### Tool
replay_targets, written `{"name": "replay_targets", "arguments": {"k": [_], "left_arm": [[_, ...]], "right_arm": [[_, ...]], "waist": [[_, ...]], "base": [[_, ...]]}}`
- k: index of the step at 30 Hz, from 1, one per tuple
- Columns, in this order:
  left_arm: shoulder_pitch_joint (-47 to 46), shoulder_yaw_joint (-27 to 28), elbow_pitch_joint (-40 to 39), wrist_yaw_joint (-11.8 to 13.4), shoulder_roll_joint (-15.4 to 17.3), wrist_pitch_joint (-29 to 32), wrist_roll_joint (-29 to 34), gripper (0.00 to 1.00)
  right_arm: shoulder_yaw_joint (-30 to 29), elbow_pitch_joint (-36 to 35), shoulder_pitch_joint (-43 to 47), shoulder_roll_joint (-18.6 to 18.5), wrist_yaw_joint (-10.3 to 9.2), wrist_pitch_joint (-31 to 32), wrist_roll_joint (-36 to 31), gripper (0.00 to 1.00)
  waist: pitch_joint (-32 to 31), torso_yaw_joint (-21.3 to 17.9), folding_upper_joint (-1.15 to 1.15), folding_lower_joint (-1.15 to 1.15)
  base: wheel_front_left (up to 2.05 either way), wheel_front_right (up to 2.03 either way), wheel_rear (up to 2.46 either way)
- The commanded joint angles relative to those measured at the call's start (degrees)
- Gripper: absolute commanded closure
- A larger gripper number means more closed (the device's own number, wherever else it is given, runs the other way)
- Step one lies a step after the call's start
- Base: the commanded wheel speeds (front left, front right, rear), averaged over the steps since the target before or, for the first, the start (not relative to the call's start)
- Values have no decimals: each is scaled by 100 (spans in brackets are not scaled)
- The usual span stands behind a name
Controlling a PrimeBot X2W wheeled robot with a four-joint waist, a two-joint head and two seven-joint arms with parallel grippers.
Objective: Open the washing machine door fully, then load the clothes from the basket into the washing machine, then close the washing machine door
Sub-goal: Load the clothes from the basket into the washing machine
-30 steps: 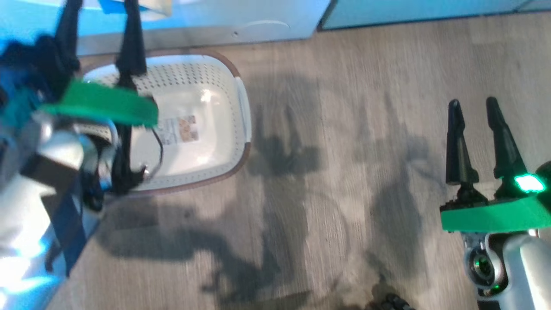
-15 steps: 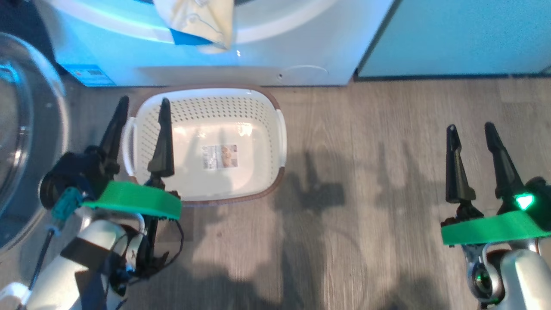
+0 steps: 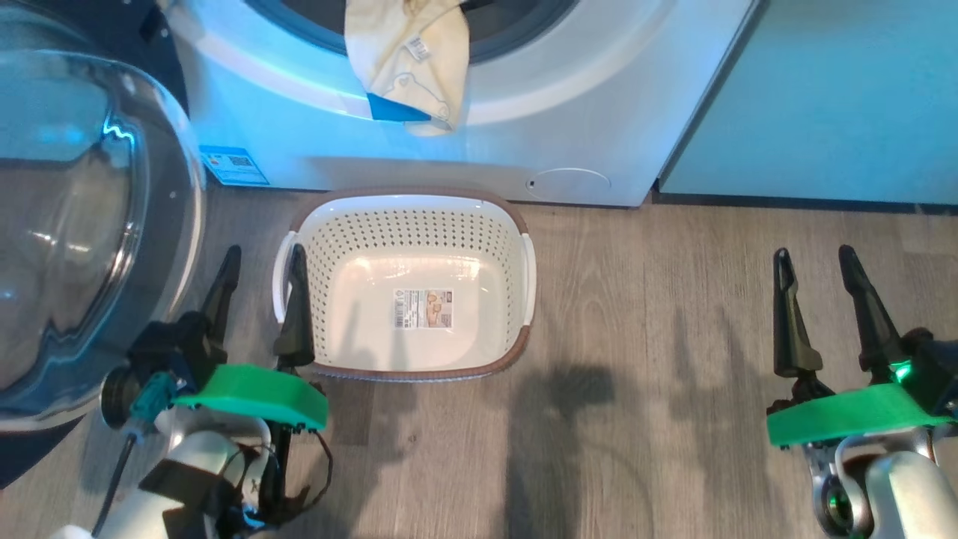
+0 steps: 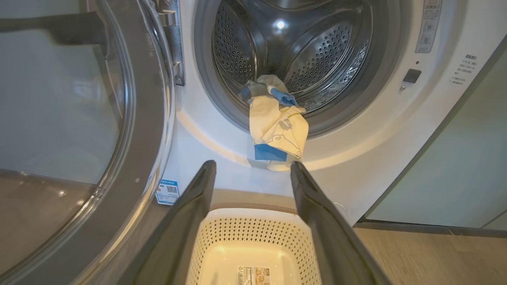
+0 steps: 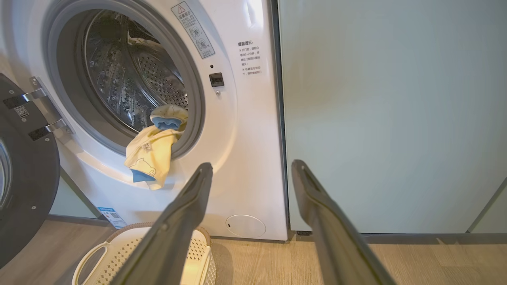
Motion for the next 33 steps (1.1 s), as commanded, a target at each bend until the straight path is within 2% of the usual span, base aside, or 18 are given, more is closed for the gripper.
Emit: {"name": "replay_targets", "arguments": {"k": [1, 19, 33], "left_arm": [[-79, 247, -119, 469, 110, -69, -1, 0], [-260, 371, 179, 164, -99, -82, 103, 0], [-1240, 280, 889, -333, -235, 74, -84, 0]], "right_arm": [[99, -147, 13, -57, 25, -38, -38, 0], [192, -169, -89, -57, 25, -38, -32, 0], [328, -313, -309, -57, 25, -38, 54, 0]], "waist": [[-21, 24, 0, 0], [175, 23, 0, 0], [743, -107, 0, 0]], "base": [[0, 0, 0], [0, 0, 0], [0, 0, 0]]}}
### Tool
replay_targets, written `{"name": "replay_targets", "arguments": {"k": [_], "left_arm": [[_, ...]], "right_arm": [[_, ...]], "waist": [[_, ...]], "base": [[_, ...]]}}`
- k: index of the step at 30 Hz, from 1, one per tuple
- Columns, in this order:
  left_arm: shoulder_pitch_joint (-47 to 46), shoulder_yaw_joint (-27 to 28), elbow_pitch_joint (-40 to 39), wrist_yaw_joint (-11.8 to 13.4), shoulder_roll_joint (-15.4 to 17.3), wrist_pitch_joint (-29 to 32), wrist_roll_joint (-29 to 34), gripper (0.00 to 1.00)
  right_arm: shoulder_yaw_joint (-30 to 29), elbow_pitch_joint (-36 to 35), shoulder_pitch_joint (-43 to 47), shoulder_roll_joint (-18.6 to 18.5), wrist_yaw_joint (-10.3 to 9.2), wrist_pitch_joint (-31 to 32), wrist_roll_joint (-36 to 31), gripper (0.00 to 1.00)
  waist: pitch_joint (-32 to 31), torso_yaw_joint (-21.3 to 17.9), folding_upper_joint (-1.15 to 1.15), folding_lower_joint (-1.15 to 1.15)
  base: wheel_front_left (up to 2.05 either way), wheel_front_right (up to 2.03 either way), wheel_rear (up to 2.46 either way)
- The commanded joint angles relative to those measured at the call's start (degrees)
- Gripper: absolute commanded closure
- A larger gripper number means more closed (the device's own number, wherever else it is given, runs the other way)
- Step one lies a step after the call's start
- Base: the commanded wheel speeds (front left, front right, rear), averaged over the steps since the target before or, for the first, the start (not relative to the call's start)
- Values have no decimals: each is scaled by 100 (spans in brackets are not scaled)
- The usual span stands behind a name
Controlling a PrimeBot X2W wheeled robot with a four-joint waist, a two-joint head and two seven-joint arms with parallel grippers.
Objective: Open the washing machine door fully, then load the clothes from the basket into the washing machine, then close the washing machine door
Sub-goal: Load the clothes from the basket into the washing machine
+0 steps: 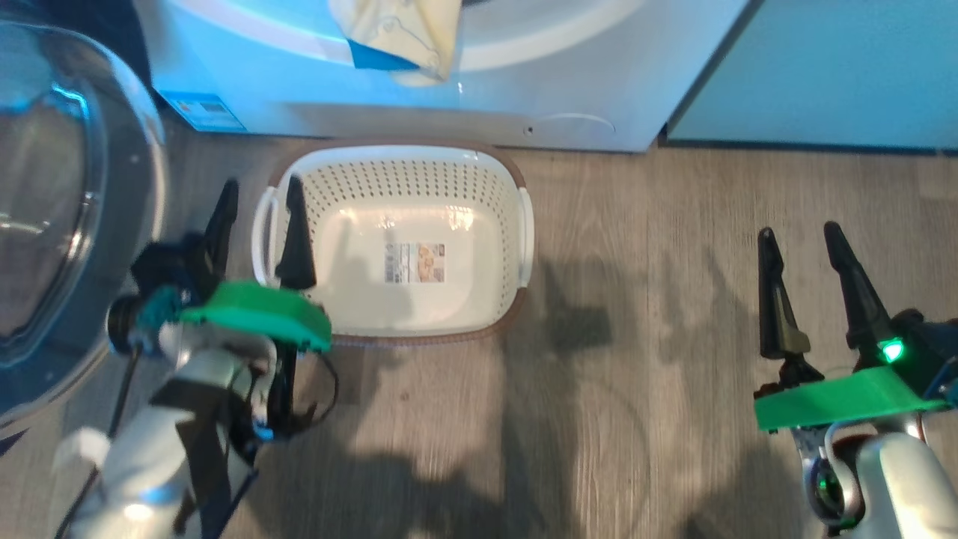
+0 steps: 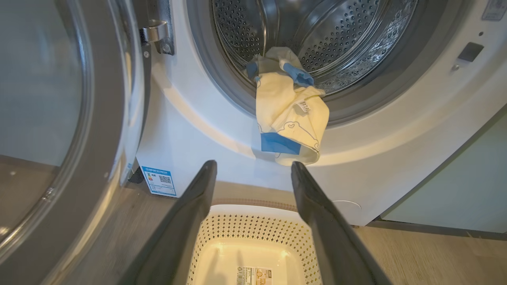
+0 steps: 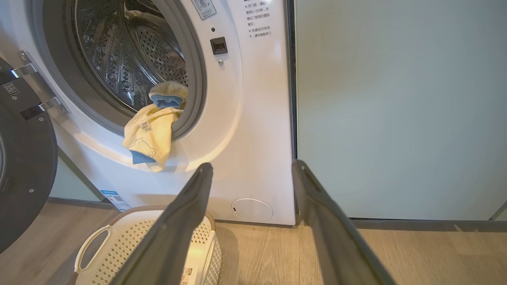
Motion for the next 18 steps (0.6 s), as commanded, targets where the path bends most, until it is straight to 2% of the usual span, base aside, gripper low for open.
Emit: {"name": "replay_targets", "arguments": {"k": [1, 9, 18], "left_arm": [[-297, 205, -60, -36, 129, 11, -17, 0], [-1338, 116, 652, -441, 199, 319, -36, 0], [-2477, 70, 1444, -862, 418, 833, -73, 0]], "right_arm": [[134, -212, -151, -55, 25, -38, 45, 0], [234, -319, -362, -55, 25, -38, 222, 0], [337, -470, -542, -55, 25, -38, 544, 0]], "waist": [[138, -79, 0, -1], [622, -412, 0, -1], [1111, -853, 0, -1]], "base": [[0, 0, 0], [0, 0, 0], [0, 0, 0]]}}
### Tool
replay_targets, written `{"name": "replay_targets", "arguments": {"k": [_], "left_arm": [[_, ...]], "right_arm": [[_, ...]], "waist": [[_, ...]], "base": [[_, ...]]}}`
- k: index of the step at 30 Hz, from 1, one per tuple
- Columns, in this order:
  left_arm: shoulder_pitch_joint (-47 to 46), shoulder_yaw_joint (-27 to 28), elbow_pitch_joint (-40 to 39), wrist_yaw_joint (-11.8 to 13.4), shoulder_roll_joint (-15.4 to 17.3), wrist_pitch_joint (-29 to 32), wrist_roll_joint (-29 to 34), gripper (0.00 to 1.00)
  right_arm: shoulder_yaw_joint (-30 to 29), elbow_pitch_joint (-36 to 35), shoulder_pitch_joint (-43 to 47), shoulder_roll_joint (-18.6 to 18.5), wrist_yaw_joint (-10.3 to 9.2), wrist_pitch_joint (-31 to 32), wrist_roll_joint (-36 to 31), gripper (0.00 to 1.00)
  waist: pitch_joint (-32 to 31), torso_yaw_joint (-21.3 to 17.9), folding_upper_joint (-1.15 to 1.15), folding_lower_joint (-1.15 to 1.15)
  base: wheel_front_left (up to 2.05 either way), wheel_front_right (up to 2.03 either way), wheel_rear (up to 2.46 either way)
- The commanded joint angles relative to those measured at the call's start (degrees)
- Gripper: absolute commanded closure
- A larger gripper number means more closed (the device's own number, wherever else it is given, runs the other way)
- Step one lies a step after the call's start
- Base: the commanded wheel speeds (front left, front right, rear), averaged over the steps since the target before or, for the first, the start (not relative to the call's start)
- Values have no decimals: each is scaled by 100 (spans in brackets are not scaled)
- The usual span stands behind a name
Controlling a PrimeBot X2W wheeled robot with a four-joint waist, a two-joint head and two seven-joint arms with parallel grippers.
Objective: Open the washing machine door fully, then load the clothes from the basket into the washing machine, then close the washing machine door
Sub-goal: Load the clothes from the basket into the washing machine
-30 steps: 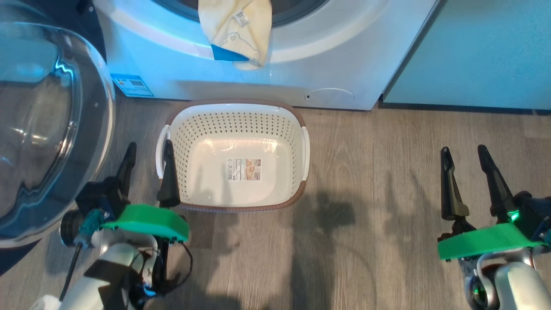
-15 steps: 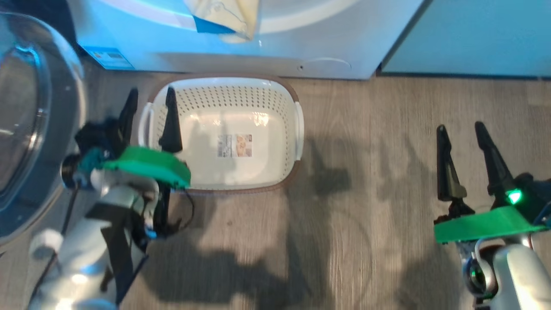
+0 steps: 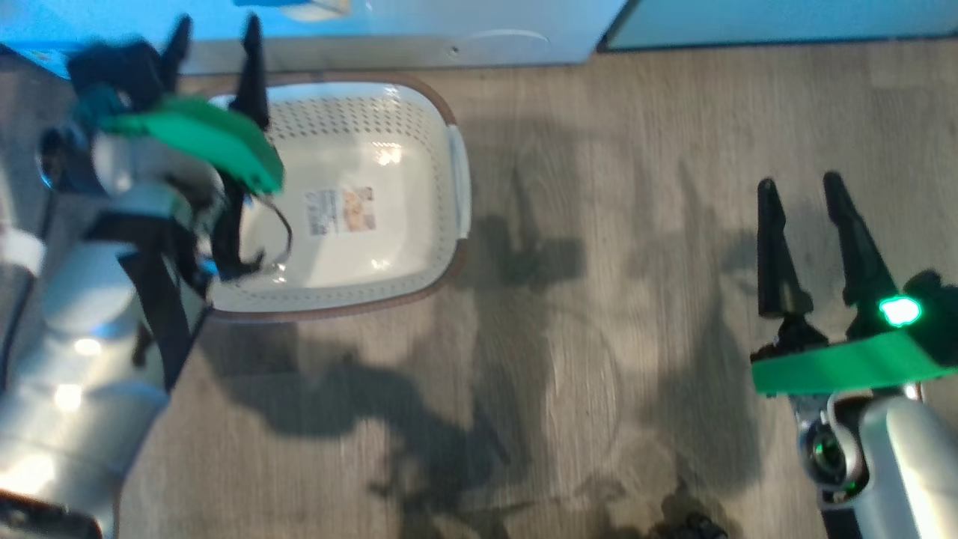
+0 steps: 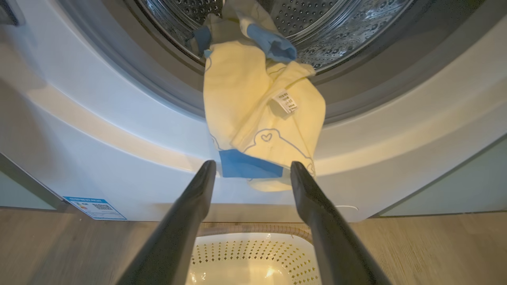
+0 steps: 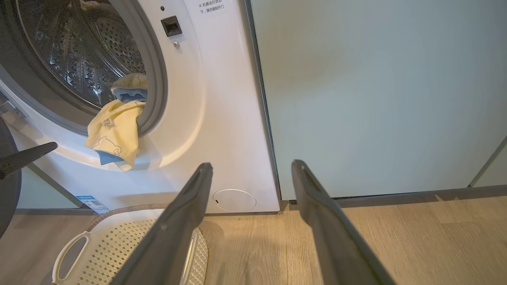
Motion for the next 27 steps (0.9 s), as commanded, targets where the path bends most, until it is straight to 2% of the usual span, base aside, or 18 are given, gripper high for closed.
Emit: {"name": "replay_targets", "arguments": {"k": [1, 9, 16, 24, 25, 27], "left_arm": [[-306, 205, -67, -55, 262, 67, -58, 0], [-1157, 266, 599, -206, 464, 390, -80, 0], [-1724, 110, 1210, -386, 614, 760, 25, 0], [-2155, -14, 1783, -426, 673, 996, 127, 0], [-2198, -25, 1844, -421, 674, 1003, 139, 4], [-2269, -37, 1971, -445, 651, 1082, 112, 86]], "right_arm": [[115, -232, -152, -48, 25, -38, 64, 0], [211, -298, -307, -48, 25, -38, 327, 0], [307, -316, -371, -48, 25, -38, 463, 0], [401, -354, -403, -48, 25, -38, 595, 0], [406, -358, -402, -48, 25, -38, 606, 0], [407, -363, -396, -48, 25, -38, 619, 0]], "waist": [[206, -168, 0, -1], [481, -444, 0, -1], [591, -613, 0, -1], [702, -745, 0, -1], [710, -757, 0, -1], [722, -772, 0, -1]], "base": [[0, 0, 0], [0, 0, 0], [0, 0, 0], [0, 0, 0], [0, 0, 0], [0, 0, 0]]}}
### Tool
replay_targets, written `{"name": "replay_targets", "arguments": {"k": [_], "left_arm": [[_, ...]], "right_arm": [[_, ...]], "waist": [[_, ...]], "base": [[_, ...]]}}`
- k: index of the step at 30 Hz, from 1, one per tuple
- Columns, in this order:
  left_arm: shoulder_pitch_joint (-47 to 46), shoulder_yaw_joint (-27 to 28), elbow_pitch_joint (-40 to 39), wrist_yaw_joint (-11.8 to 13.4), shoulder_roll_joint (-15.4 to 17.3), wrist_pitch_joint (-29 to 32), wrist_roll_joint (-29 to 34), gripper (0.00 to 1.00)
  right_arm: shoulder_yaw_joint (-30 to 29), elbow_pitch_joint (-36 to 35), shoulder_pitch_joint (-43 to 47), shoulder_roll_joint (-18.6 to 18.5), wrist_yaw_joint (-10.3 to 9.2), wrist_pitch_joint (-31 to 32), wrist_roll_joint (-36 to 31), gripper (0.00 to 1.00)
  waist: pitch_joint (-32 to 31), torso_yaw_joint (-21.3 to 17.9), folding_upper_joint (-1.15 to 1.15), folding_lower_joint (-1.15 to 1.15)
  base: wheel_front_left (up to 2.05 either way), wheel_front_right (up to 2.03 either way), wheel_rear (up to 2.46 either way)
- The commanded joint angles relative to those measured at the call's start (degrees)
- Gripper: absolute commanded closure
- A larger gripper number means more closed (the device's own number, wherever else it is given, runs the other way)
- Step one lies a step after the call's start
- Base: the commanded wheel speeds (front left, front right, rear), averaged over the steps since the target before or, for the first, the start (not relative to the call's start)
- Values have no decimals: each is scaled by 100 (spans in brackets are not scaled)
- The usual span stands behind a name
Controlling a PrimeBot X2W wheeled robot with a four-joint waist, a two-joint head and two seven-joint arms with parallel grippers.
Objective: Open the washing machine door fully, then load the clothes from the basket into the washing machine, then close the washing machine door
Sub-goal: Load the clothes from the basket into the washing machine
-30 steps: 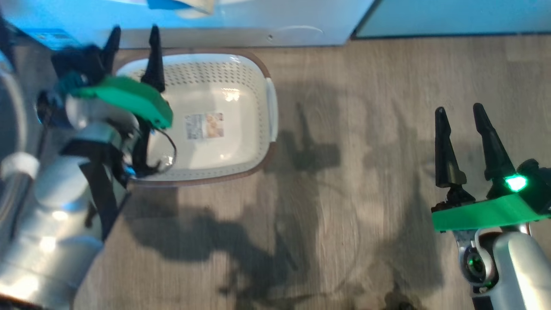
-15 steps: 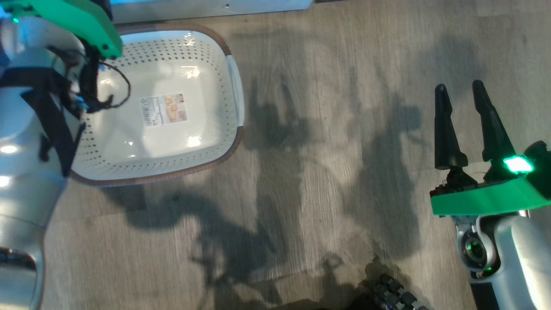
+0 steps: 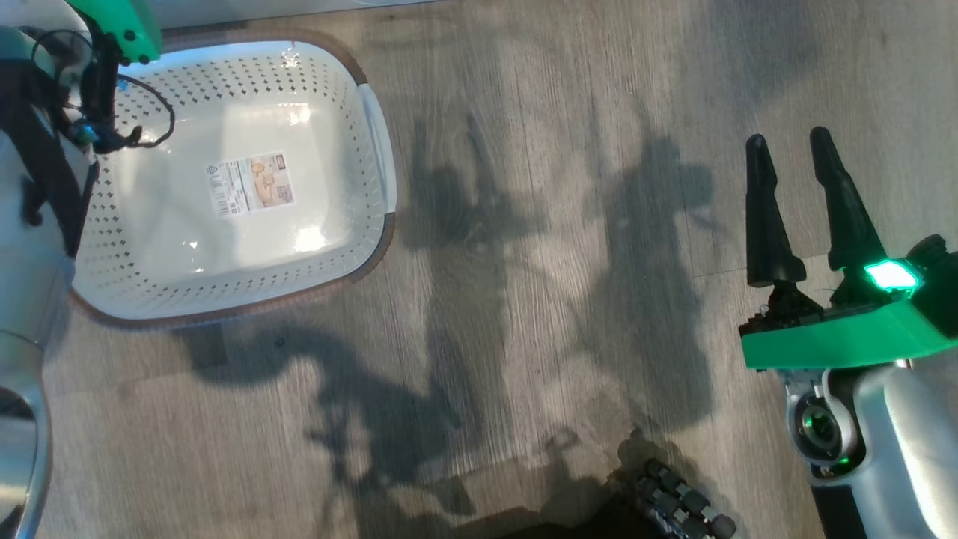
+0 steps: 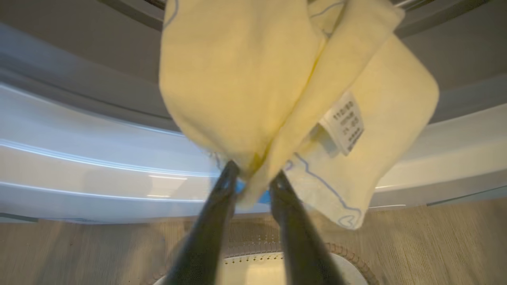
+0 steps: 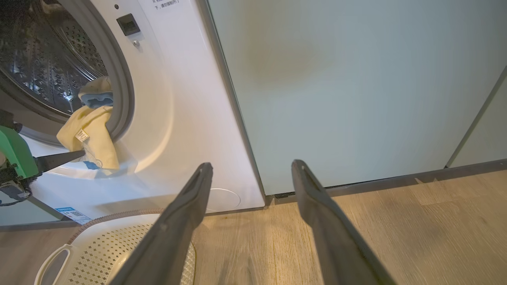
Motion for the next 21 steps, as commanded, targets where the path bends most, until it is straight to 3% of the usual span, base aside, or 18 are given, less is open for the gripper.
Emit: {"name": "replay_targets", "arguments": {"k": [1, 11, 21], "left_arm": [[-237, 96, -58, -6, 267, 28, 30, 100], [-388, -92, 204, -201, 20, 296, -55, 100], [-642, -269, -528, -396, 28, 1144, -264, 100]], "right_arm": [[88, -189, 30, -48, 25, -38, 42, 0], [-16, -164, 33, -48, 25, -38, -2, 0], [-81, -124, -9, -48, 25, -38, -89, 0]], "waist": [[7, -8, 0, 0], [-51, 178, 0, 0], [-118, 477, 0, 0]], "base": [[0, 0, 0], [0, 0, 0], [0, 0, 0]]}}
